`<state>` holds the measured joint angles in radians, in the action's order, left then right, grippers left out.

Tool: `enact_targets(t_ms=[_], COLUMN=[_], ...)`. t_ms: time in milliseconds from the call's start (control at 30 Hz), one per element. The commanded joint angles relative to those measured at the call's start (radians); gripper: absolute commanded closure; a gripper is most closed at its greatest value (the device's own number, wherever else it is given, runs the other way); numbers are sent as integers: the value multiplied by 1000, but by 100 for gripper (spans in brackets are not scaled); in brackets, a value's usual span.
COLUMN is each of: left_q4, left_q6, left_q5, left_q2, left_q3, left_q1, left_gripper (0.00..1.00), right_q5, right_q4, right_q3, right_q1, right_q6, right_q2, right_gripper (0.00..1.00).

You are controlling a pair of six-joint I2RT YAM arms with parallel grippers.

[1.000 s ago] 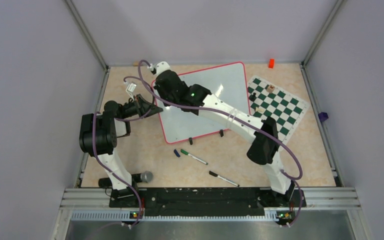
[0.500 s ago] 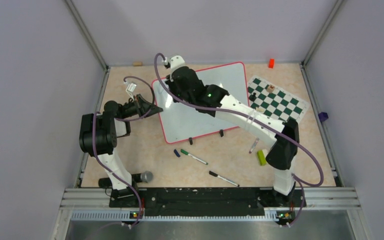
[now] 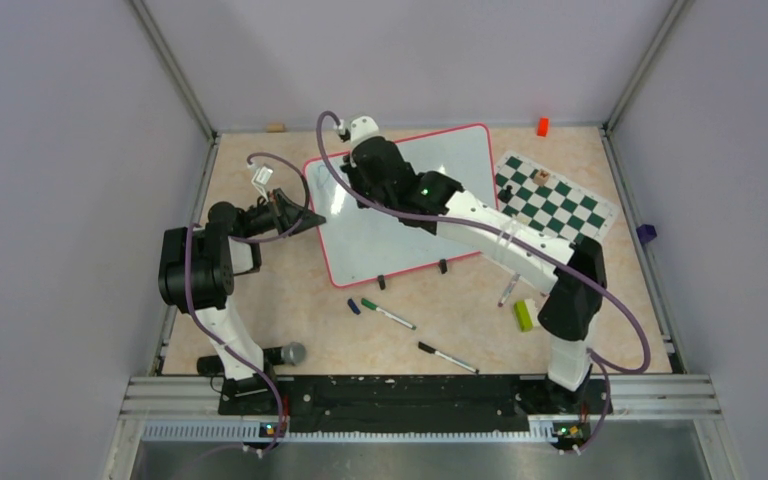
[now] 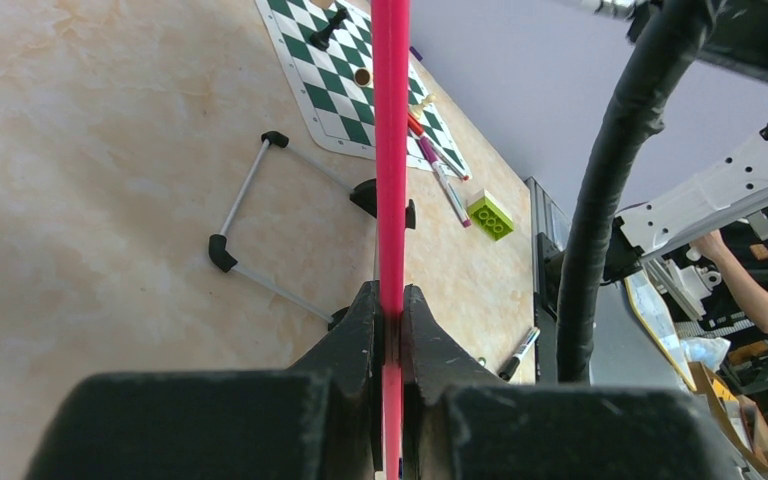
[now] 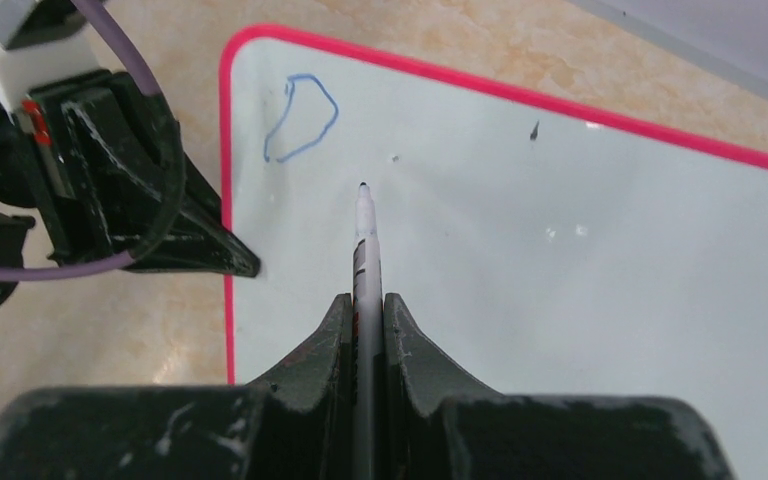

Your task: Write a sentence on the whiteboard

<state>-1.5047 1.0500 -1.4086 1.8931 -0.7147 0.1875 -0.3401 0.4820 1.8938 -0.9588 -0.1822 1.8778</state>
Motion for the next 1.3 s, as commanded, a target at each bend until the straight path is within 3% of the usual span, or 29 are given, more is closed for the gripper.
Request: enact_targets(t_ms=[0,233,667,1033,1267], left_q4=[-115,-115,-115,-95,-115], left_q6=[-18,-26,-40,-69,-45], left_q5=[5,5,10,13,8], left_q2=[-55,-63,-78,-92,-81], left_q3=[12,21,36,45,36], left_q1=[-4,-4,-2,-2,-3], left_gripper=[100,100,100,100,100], right_q5=[-7,-17,-43,7,110], right_q4=[-67,-172,-216,-279,-165], right_q3=[-82,-272,-391,-346,-198], right_q1=[5,4,5,7,8], right_q6=[14,27,80,83,113], right_q2=[-120,-262,-371,-316,-206], right_gripper=[100,100,100,100,100])
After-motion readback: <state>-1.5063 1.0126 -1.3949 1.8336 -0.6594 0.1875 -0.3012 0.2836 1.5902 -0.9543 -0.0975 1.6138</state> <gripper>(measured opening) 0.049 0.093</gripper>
